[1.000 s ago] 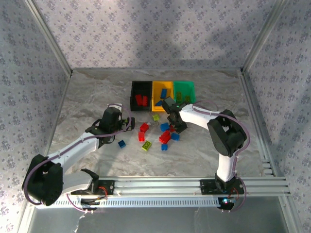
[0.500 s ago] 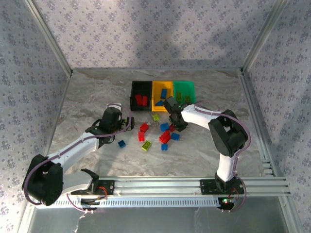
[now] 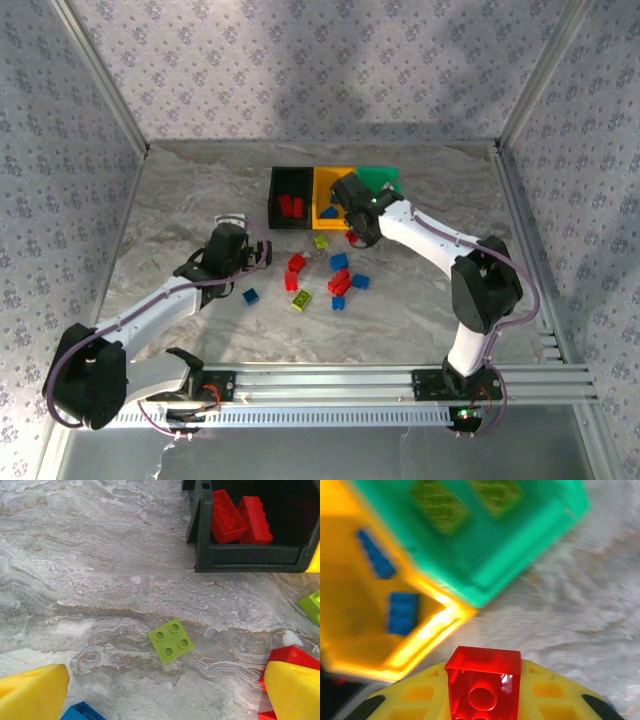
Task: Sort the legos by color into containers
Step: Pick up the lego from the center of the table, then place the lego in the container.
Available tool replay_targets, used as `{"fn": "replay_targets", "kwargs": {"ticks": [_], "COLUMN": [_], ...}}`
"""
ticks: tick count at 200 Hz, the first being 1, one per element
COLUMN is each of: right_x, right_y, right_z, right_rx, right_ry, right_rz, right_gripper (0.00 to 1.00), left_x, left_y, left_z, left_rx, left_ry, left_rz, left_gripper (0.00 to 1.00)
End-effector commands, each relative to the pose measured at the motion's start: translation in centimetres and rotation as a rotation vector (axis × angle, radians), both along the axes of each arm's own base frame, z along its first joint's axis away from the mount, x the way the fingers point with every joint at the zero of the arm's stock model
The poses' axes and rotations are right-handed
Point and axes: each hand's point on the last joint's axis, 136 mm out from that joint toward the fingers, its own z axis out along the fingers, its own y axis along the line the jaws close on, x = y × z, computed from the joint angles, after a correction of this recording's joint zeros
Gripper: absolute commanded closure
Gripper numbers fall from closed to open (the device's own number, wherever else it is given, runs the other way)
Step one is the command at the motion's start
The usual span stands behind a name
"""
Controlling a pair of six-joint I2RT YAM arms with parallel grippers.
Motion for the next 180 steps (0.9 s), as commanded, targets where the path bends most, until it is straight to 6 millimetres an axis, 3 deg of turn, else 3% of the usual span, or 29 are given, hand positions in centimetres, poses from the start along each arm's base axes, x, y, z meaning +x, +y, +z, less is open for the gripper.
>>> {"fn": "replay_targets", "kwargs": {"ticks": [1, 34, 74, 112, 132, 165, 180], "right_x": [1.7, 4.5, 7.7, 11.2, 12.7, 12.6, 12.2], "right_y": [3.0, 10.0, 14.0, 16.2, 16.9, 16.0, 15.4], "right_z": [2.0, 2.4, 1.8, 1.7, 2.1, 3.1, 3.8], "right_rx": [-0.114, -0.106, -0.17, -0.207, -0.236, -0.26, -0.266], "right_ry": [-0.035, -0.051, -0.115, -0.21, -0.259, -0.247, -0.244], "right_rz": [0.194, 0.426, 0.561, 0.624, 0.637, 0.622, 0.619], "right_gripper": [0.73, 0.73, 0.71, 0.66, 0.54, 0.42, 0.42], "left_x": [0.3, 0.4, 0.7, 0.9, 0.8, 0.8, 0.8], "left_y": [1.1, 1.2, 1.6, 1.6, 1.3, 0.7, 0.2], "left_z": [0.4, 0.2, -0.3, -0.5, -0.5, -0.5, -0.5], "left_rx": [-0.007, -0.006, 0.014, 0.021, 0.011, -0.009, -0.023], "left_ry": [-0.019, -0.011, -0.003, 0.006, 0.01, 0.013, 0.019], "left_rz": [0.056, 0.061, 0.074, 0.075, 0.063, 0.035, 0.013], "left_gripper": [0.01, 0.01, 0.01, 0.01, 0.02, 0.01, 0.01]}}
